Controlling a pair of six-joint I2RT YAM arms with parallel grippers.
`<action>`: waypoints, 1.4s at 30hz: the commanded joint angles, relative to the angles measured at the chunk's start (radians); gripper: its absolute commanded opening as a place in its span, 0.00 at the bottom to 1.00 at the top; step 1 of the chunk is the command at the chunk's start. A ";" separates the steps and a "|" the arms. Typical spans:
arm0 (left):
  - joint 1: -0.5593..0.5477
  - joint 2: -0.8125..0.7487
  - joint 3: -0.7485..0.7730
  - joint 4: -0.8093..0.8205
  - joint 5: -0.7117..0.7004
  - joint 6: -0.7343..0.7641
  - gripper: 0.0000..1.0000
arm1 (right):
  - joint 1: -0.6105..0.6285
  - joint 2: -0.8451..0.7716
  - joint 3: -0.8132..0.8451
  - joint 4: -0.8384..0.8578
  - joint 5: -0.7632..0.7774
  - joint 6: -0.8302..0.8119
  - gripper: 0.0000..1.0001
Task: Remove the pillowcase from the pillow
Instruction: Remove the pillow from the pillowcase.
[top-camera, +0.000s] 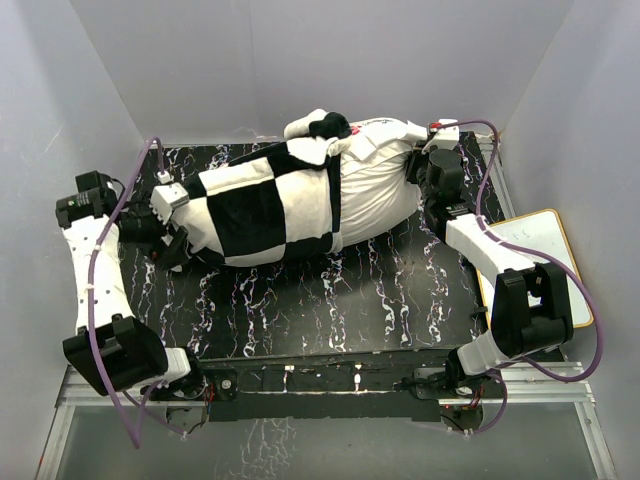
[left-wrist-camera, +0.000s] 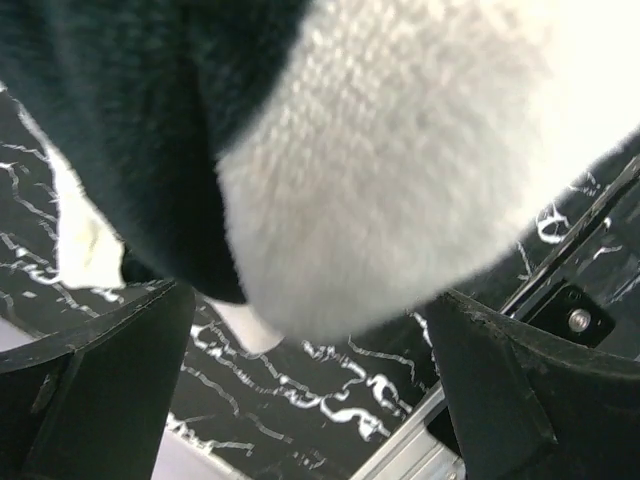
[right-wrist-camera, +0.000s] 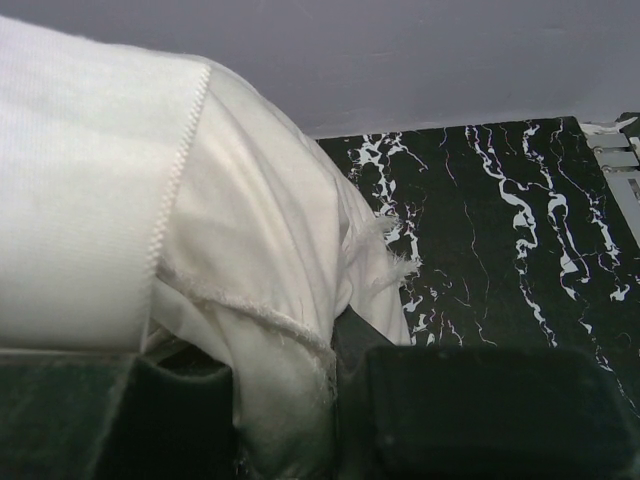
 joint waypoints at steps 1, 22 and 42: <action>-0.013 -0.028 -0.141 0.246 0.107 -0.185 0.97 | -0.022 0.003 0.065 0.001 0.061 0.015 0.08; 0.068 -0.028 -0.119 0.704 -0.201 -0.187 0.00 | -0.115 0.043 0.089 -0.061 0.087 0.185 0.08; 0.431 0.229 0.177 0.768 -0.441 -0.215 0.00 | -0.336 -0.072 -0.005 -0.064 0.175 0.382 0.09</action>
